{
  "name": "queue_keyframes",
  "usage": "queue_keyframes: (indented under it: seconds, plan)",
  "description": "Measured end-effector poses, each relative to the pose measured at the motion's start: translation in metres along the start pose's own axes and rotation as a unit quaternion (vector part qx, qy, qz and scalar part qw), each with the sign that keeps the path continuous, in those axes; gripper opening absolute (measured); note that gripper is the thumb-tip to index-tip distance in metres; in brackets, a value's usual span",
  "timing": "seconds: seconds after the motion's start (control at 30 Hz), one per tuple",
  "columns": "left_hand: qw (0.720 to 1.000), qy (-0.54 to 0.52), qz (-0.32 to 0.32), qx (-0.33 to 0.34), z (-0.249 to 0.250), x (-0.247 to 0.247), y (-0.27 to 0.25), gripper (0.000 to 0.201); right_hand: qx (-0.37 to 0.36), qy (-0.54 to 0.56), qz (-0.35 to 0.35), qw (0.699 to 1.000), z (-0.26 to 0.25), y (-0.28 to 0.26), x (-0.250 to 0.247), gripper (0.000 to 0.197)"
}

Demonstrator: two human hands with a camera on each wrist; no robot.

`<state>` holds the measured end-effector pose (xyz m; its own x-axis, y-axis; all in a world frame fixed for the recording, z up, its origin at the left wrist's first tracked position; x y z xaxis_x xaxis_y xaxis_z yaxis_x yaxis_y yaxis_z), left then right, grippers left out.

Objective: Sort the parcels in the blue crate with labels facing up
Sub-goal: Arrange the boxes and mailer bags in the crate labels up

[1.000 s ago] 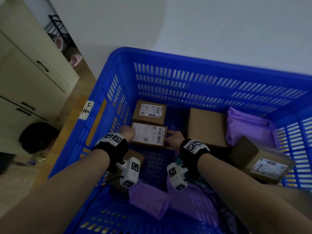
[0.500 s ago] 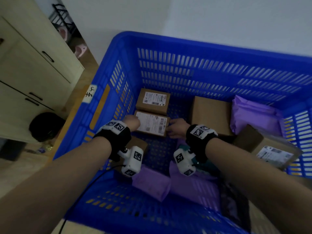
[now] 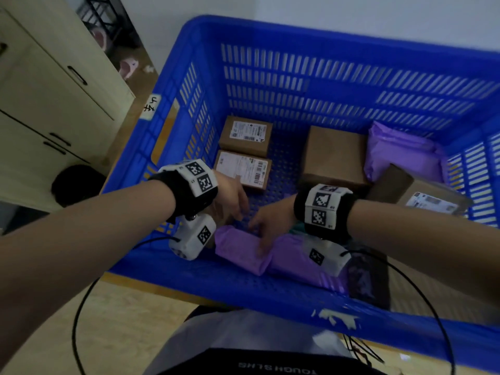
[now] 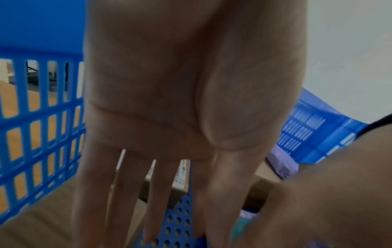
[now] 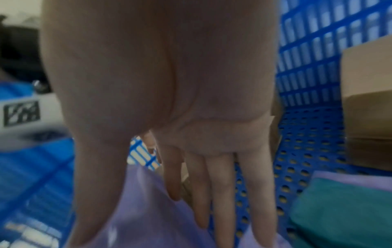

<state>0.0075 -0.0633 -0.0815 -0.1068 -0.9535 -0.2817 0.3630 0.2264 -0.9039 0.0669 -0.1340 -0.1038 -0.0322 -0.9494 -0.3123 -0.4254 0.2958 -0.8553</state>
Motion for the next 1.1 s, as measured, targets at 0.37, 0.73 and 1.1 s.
queue_keyframes:
  seconds: [0.37, 0.73, 1.1]
  plan:
    - [0.995, 0.074, -0.050, 0.045, -0.001, 0.018, 0.000, 0.069, 0.055, 0.179, 0.026, 0.982, 0.049, -0.009, -0.001, 0.020]
    - [0.970, 0.187, 0.079, 0.130, 0.038, 0.005, 0.004, 0.065, 0.052, 0.265, 0.118, 0.956, 0.061, -0.031, -0.015, 0.022]
    - [0.976, 0.063, 0.155, 0.137, 0.053, -0.062, -0.032, 0.059, 0.037, 0.123, 0.325, 0.937, 0.052, -0.093, -0.087, 0.054]
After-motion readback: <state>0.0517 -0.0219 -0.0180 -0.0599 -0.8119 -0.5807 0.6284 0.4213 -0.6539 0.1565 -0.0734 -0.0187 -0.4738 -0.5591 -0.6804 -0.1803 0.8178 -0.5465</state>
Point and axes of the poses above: each hand's wrist, its own y-axis towards the middle knuckle, its own x-axis out of the palm, z = x × y, the point moved 7 cm from there along y, towards the middle knuckle, and after that the axes turned 8 degrees about -y, right-handed, at the moved point
